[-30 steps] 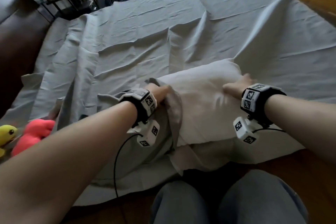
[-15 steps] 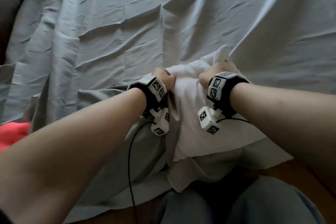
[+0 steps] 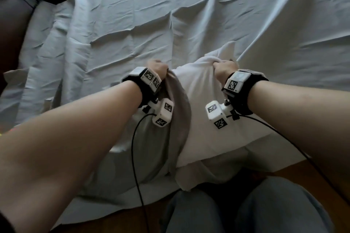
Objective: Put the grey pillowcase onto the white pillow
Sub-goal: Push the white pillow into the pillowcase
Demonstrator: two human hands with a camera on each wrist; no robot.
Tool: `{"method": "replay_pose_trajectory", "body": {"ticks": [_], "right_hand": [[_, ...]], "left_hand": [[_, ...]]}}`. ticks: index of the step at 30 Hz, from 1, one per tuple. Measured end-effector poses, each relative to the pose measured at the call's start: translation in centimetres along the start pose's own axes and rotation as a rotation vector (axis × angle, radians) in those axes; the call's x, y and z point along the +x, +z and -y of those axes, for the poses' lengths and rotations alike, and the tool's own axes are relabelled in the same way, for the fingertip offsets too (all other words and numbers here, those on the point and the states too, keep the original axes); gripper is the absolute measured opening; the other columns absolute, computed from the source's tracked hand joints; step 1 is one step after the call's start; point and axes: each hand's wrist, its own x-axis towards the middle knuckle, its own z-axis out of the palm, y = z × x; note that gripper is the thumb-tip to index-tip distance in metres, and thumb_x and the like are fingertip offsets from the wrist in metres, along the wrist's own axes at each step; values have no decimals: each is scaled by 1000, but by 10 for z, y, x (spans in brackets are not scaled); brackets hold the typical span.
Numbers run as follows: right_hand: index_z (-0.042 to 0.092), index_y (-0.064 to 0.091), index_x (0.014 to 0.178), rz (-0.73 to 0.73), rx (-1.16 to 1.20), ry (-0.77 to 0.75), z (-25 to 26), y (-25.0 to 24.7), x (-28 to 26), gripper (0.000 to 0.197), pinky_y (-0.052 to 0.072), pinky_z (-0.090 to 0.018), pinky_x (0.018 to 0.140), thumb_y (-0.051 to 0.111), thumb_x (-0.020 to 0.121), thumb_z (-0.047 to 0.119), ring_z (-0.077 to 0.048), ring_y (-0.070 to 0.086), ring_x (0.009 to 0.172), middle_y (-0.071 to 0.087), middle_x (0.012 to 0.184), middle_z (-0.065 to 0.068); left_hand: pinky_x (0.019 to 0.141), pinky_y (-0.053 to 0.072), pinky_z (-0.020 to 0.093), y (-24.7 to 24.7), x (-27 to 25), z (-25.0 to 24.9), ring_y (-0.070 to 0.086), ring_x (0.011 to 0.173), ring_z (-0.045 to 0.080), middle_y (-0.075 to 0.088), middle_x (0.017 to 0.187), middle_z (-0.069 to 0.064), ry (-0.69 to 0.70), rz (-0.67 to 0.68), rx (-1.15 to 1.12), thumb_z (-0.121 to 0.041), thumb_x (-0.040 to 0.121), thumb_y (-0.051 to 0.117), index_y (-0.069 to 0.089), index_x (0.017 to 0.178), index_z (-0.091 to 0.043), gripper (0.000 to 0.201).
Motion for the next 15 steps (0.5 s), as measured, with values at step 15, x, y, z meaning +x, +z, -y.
{"method": "replay_pose_trajectory", "body": {"ticks": [15], "right_hand": [[-6, 54, 128, 126, -273, -120, 11, -59, -76, 36, 37, -29, 93, 47, 94, 2, -30, 50, 119, 55, 126, -20]], "left_hand": [[44, 51, 24, -21, -110, 13, 65, 57, 22, 69, 78, 14, -55, 195, 117, -10, 85, 57, 64, 78, -4, 12]]}}
